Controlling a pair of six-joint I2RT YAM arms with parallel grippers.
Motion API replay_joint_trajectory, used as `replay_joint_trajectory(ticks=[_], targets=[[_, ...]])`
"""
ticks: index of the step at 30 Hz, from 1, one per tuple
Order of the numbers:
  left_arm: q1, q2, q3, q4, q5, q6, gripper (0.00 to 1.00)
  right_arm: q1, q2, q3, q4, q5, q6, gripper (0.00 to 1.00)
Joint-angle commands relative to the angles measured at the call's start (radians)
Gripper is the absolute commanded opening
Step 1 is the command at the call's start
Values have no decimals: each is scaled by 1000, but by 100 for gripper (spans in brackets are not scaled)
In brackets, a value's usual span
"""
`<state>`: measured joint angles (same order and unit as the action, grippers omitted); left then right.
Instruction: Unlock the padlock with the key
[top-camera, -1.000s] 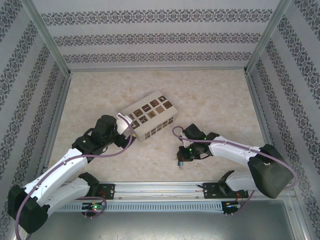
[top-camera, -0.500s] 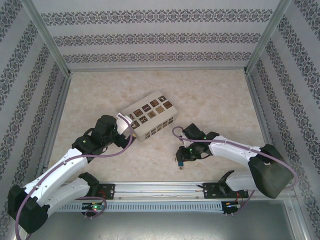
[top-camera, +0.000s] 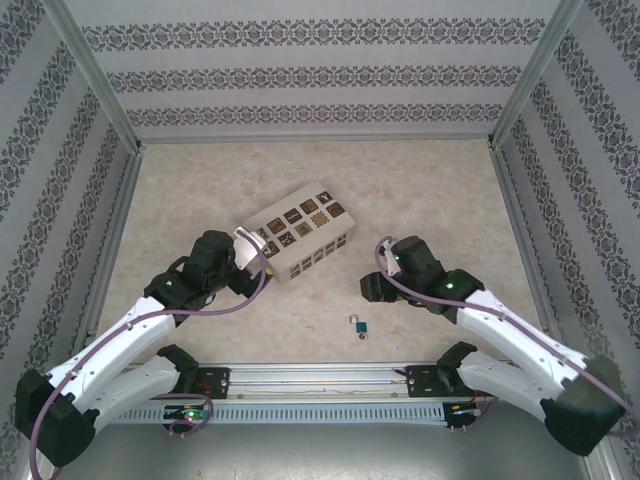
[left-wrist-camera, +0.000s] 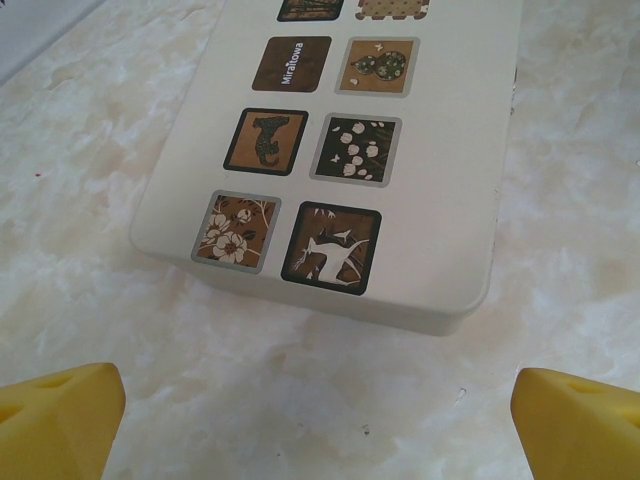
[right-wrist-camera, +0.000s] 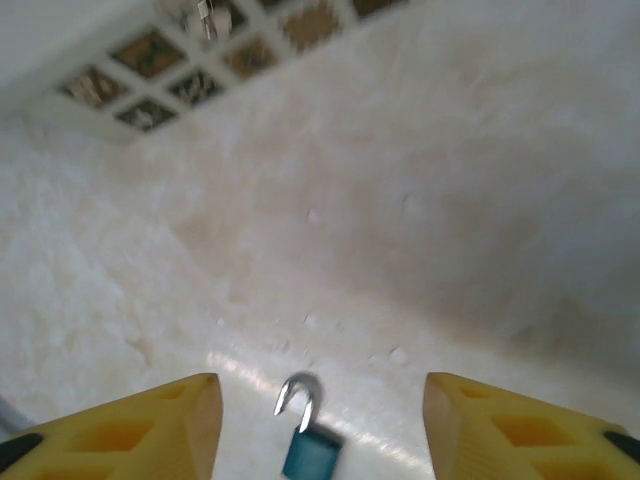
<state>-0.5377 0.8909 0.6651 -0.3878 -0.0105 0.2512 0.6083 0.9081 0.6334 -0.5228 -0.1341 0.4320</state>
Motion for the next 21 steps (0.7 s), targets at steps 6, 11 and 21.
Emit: replay_joint_trajectory(ticks=[6,11,21], targets=[[-15,-3,-5,17,-20,16,99,-73,-219,-66,125,241,-196,78],[-15,-6,-5,18,-20,17,99,-137,-272,-120,221,355,-313,98],[-15,-9,-6,20,-22,17,99,-416,-272,-347,581,310,-390,98]])
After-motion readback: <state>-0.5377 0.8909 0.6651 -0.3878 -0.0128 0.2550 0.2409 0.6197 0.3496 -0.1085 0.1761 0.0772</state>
